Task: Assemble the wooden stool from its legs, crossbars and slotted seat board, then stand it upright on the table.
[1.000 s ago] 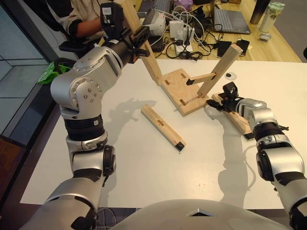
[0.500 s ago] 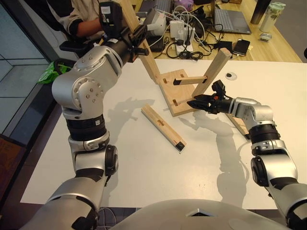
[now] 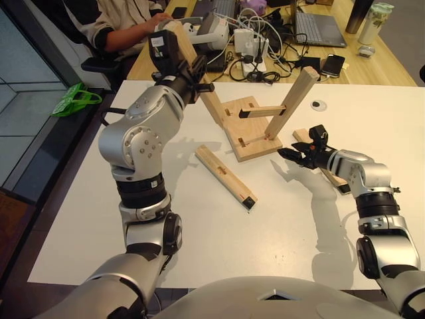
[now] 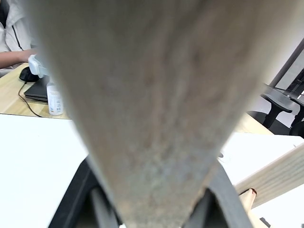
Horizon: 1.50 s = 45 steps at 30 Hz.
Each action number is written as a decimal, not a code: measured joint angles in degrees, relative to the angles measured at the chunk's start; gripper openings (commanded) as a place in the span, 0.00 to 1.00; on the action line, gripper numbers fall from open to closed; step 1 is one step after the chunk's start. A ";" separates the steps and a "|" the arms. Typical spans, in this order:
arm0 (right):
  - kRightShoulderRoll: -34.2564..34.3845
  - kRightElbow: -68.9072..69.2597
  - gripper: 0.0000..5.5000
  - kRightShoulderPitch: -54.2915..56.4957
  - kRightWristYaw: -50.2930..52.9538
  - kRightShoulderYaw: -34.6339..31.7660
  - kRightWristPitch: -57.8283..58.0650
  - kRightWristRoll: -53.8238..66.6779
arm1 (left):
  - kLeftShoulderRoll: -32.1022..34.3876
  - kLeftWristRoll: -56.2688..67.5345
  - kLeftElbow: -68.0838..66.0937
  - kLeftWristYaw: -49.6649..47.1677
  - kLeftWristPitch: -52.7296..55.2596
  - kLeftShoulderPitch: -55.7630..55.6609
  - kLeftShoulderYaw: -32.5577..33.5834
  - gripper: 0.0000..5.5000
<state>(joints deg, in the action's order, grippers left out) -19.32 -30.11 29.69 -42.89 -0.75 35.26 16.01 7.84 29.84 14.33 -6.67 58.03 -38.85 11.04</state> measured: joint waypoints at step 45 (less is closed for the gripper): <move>1.25 26.23 0.54 5.38 12.53 -18.50 13.70 20.98 | -1.69 -3.44 -2.02 0.27 -2.58 -2.67 2.27 0.19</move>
<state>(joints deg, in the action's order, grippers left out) -18.07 -3.88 35.08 -30.36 -19.25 48.96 36.99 6.14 26.40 12.31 -6.40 55.44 -41.51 13.32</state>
